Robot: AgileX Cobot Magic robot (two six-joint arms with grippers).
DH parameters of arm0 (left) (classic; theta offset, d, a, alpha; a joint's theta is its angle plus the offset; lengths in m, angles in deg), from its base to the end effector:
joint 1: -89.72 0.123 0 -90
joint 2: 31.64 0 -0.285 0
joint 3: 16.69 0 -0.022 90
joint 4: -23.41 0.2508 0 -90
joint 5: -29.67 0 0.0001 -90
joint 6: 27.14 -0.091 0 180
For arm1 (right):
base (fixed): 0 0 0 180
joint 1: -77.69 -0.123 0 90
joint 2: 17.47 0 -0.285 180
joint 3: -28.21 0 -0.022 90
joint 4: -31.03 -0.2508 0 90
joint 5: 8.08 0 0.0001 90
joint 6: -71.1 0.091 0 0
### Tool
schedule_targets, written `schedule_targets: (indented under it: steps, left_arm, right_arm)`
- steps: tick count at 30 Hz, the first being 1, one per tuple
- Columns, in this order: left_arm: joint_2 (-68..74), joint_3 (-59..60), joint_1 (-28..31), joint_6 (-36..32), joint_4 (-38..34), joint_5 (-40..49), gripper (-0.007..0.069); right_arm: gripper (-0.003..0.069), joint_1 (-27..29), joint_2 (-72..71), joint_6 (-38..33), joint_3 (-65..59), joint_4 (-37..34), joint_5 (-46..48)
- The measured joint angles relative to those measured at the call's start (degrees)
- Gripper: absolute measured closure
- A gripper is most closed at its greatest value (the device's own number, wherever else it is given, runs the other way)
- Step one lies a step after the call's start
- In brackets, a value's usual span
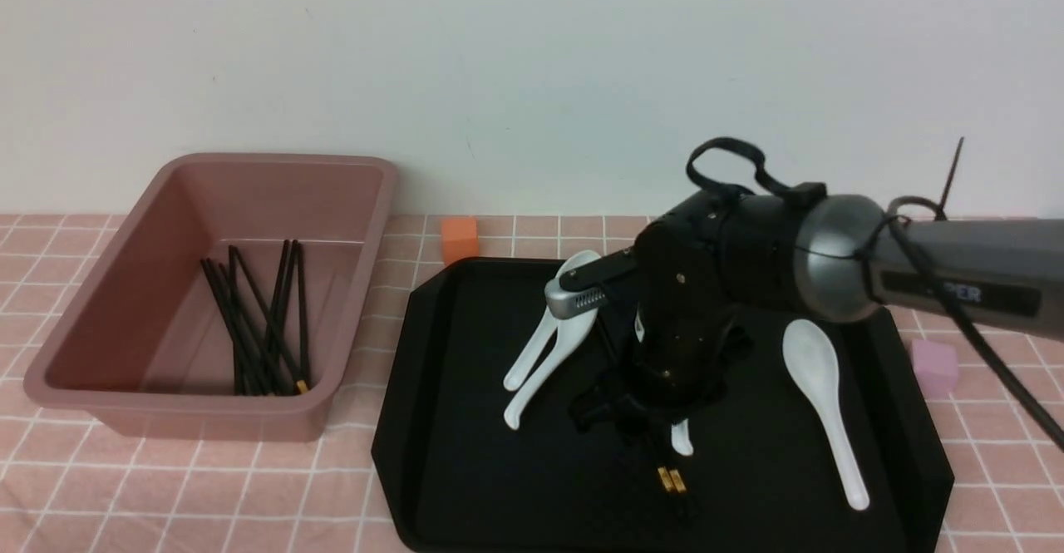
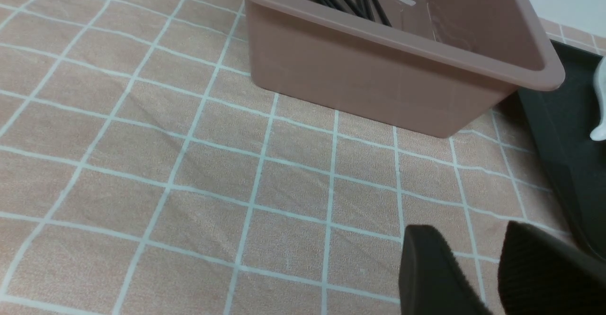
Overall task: On pink tablecloth take chopsticks from black tray and put them in box.
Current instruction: 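Move the gripper over the chopsticks on the black tray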
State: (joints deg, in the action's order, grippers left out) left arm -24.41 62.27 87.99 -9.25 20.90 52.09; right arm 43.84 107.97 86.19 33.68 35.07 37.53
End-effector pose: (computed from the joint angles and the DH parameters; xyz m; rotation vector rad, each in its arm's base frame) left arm 0.0522 -0.0031 0.1684 -0.2946 1.8818 -0.2761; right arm 0.3482 0.2280 0.1610 -0.5318 2.8389 0.0769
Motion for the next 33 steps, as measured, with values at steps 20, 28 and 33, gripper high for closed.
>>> schedule_targets:
  steps: [20, 28, 33]
  left_arm:
    - [0.00, 0.00, 0.00, 0.00, 0.00, 0.00, 0.0386]
    - [0.00, 0.00, 0.00, 0.00, 0.00, 0.00, 0.0386]
    - [0.00, 0.00, 0.00, 0.00, 0.00, 0.00, 0.0386]
  right_arm:
    - [0.0346, 2.58, 1.82, 0.85, 1.05, -5.34, 0.48]
    - [0.0461, 2.81, 2.89, -1.21, 1.85, -5.03, 2.29]
    - [0.0523, 2.81, 2.93, -2.22, 1.95, -5.11, 2.58]
